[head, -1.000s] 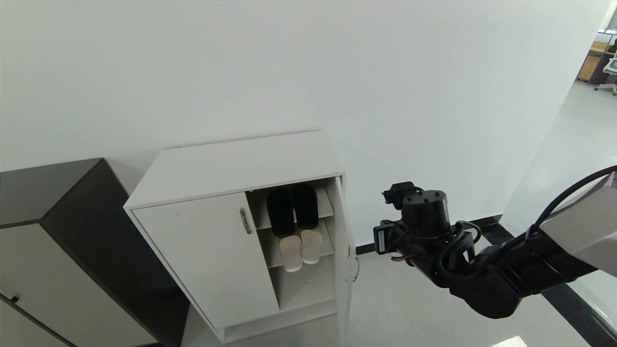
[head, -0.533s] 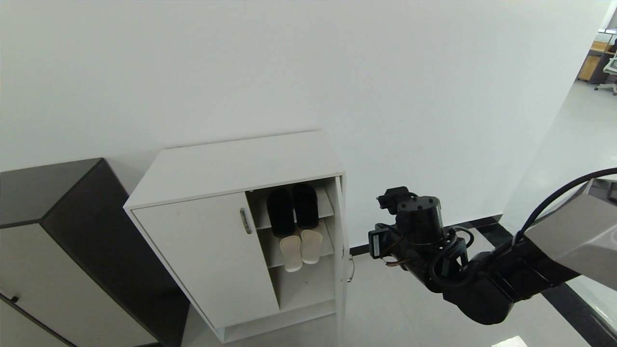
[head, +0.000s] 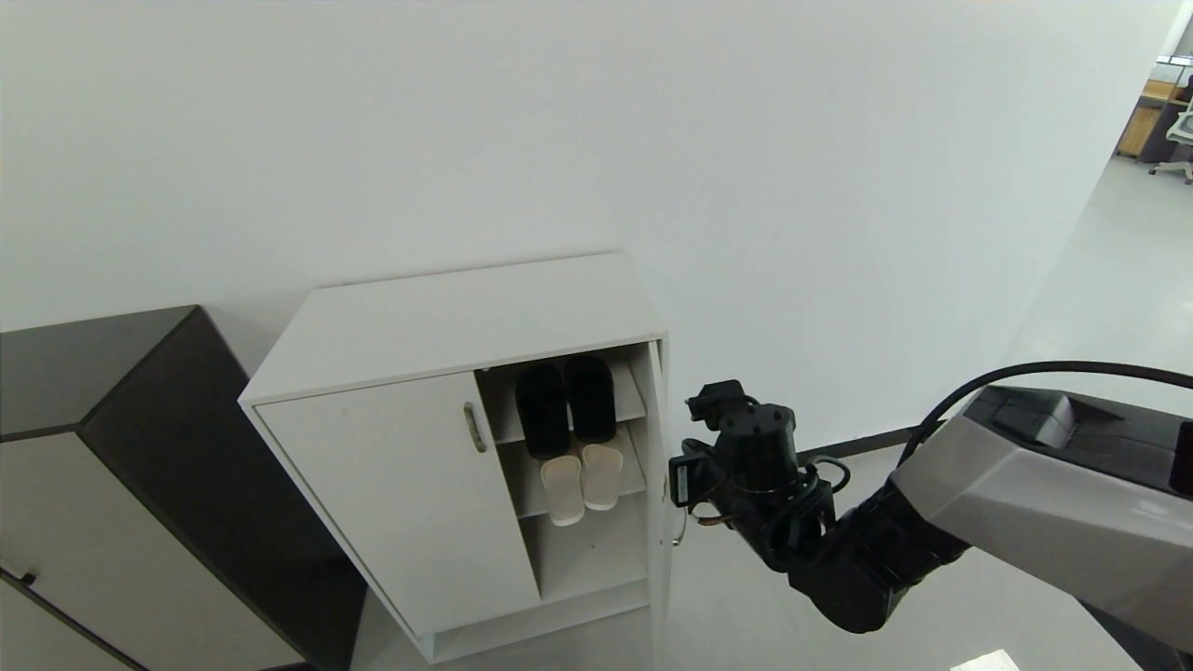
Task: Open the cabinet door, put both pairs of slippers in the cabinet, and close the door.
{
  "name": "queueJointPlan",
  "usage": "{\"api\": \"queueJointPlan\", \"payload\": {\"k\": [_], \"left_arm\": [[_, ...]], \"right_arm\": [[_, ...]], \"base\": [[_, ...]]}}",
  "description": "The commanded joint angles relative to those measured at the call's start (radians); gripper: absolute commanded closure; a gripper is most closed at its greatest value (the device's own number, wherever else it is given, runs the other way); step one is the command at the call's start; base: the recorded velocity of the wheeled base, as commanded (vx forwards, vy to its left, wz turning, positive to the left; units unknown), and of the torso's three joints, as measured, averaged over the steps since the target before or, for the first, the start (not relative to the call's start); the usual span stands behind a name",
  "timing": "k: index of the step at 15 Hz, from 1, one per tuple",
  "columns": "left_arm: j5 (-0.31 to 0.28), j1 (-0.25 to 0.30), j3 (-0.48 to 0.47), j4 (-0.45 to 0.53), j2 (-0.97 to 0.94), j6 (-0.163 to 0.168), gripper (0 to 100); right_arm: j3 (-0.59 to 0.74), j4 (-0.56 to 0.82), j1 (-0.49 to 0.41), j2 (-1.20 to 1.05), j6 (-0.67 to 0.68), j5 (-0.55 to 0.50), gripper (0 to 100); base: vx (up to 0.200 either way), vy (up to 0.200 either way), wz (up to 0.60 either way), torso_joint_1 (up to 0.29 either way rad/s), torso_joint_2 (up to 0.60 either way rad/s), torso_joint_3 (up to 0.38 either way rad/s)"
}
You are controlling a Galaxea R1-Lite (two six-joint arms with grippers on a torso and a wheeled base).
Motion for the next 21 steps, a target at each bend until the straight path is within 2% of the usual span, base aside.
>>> {"api": "queueJointPlan", "payload": {"k": [1,4,6,7,13,20,21], "left_arm": [[0.0,0.0,0.0,0.0,0.0,0.0,100],[-0.001,0.0,0.0,0.0,0.0,0.0,100],[0.0,0.0,0.0,0.0,0.001,0.0,100],[0.0,0.0,0.0,0.0,0.0,0.0,100],[0.0,0.0,0.0,0.0,0.0,-0.003,100],[0.0,0.0,0.0,0.0,0.0,-0.001,100],[0.0,0.0,0.0,0.0,0.0,-0.001,100]], "right_arm": [[-0.009,-0.023,0.024,0.019,0.029,0.007,100],[0.034,-0.033,0.067,-0.034,0.082,0.075,100],[0.151,-0.033,0.086,-0.14,0.103,0.219,100],[0.175,-0.03,0.086,-0.166,0.102,0.236,100],[0.281,-0.033,-0.02,-0.275,-0.113,0.229,100],[0.315,-0.063,-0.025,-0.301,-0.152,0.231,100],[0.315,-0.063,-0.025,-0.301,-0.153,0.231,100]], "base": [[0.0,0.0,0.0,0.0,0.0,0.0],[0.0,0.0,0.0,0.0,0.0,0.0],[0.0,0.0,0.0,0.0,0.0,0.0],[0.0,0.0,0.0,0.0,0.0,0.0],[0.0,0.0,0.0,0.0,0.0,0.0],[0.0,0.0,0.0,0.0,0.0,0.0],[0.0,0.0,0.6,0.007,0.0,0.007]]}}
